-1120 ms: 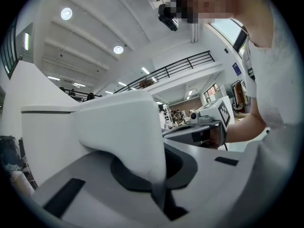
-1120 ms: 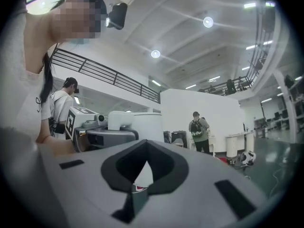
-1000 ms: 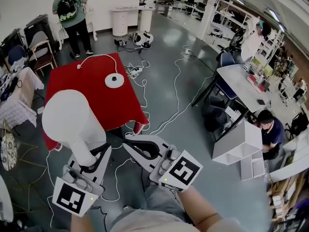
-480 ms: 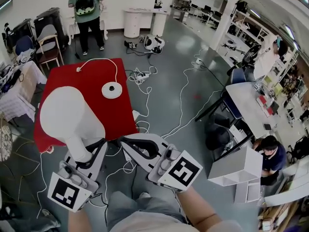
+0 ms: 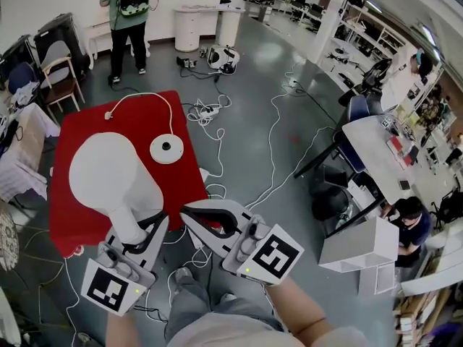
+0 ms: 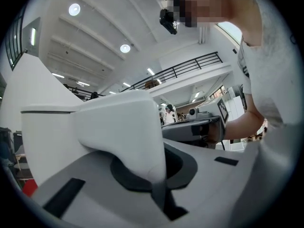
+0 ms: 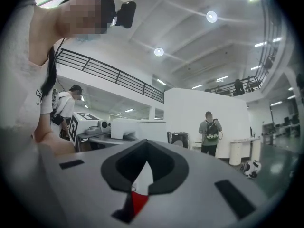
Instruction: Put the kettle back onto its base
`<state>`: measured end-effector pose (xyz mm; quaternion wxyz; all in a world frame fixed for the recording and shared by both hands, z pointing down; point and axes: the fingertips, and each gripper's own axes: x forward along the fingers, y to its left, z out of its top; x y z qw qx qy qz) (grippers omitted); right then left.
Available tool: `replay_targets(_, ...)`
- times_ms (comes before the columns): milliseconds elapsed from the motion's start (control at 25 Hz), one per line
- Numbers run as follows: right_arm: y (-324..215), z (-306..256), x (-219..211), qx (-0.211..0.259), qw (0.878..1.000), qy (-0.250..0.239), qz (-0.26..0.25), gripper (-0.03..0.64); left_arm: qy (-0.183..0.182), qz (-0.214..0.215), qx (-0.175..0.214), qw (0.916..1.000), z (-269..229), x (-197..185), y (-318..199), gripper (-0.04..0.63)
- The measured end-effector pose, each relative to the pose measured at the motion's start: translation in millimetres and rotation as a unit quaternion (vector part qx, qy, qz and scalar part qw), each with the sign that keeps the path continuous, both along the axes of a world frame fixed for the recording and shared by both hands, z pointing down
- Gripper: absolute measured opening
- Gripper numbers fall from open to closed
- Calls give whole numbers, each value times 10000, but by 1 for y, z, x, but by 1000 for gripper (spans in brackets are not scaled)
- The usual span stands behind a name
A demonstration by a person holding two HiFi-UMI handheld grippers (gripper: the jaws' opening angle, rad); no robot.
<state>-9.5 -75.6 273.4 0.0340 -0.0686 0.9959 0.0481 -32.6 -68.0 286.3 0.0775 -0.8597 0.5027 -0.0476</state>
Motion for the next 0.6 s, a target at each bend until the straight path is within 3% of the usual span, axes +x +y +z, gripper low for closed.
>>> replay_targets(400, -74, -4, -71, 37, 9953, -153, 960, 7, -244, 1027, -158, 9943, 22, -73, -73, 8)
replay_targets(600, -95, -4, -82, 26, 9917, -54, 1281, 8, -99, 1304, -186, 9912, 34, -89, -106, 8)
